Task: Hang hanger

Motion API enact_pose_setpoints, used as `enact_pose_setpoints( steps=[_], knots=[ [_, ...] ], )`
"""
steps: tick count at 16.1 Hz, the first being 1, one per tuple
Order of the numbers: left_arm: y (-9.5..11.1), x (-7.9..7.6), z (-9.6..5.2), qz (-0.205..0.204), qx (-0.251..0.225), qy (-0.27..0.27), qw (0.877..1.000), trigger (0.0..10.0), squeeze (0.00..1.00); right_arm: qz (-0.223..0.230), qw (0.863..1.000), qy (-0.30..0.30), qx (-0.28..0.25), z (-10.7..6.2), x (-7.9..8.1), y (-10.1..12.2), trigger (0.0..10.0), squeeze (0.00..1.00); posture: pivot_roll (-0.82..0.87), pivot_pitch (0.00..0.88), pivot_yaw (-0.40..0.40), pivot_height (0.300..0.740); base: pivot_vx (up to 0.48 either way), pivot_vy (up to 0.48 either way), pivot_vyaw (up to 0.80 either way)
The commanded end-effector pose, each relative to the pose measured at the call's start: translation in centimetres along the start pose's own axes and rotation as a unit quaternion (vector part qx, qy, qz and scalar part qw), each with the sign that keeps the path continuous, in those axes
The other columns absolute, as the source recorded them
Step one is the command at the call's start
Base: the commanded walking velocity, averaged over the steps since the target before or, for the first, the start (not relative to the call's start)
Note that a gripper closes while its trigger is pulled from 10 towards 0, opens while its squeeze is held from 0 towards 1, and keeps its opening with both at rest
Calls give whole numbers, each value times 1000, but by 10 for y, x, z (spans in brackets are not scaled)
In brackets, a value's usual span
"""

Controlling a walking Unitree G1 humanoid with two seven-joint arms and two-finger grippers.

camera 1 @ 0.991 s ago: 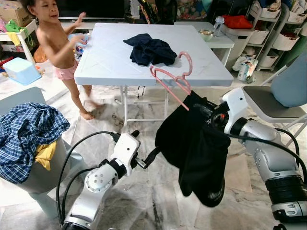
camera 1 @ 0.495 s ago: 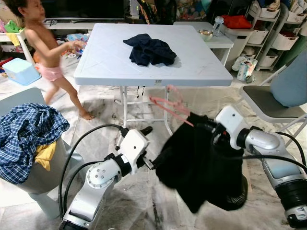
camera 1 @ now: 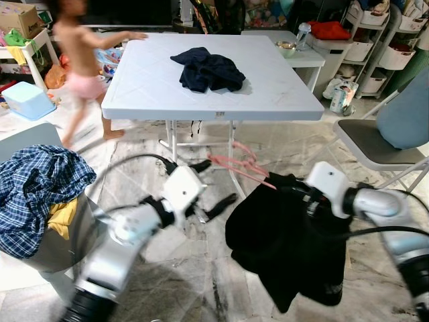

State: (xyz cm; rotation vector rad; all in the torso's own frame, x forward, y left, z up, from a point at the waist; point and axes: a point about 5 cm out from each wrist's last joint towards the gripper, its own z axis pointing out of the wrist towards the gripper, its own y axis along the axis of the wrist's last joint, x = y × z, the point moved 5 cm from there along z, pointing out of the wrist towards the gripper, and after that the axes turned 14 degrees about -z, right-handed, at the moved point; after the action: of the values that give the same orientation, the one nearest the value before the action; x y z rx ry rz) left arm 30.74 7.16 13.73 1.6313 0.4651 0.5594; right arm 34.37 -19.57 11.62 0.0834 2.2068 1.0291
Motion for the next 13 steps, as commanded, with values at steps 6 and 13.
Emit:
enact_pose_setpoints(
  steps=[6,13],
  knots=[
    [-21,2,-15,-5,49,-25,998,10000,0,53,985,142,-79,-47,-1,21,10000,0,-89,0,-65,740,0,0,0],
    [-32,-10,-19,-57,73,-90,992,10000,0,65,959,248,-123,-64,17,40,10000,0,-94,0,-48,740,0,0,0]
  ],
)
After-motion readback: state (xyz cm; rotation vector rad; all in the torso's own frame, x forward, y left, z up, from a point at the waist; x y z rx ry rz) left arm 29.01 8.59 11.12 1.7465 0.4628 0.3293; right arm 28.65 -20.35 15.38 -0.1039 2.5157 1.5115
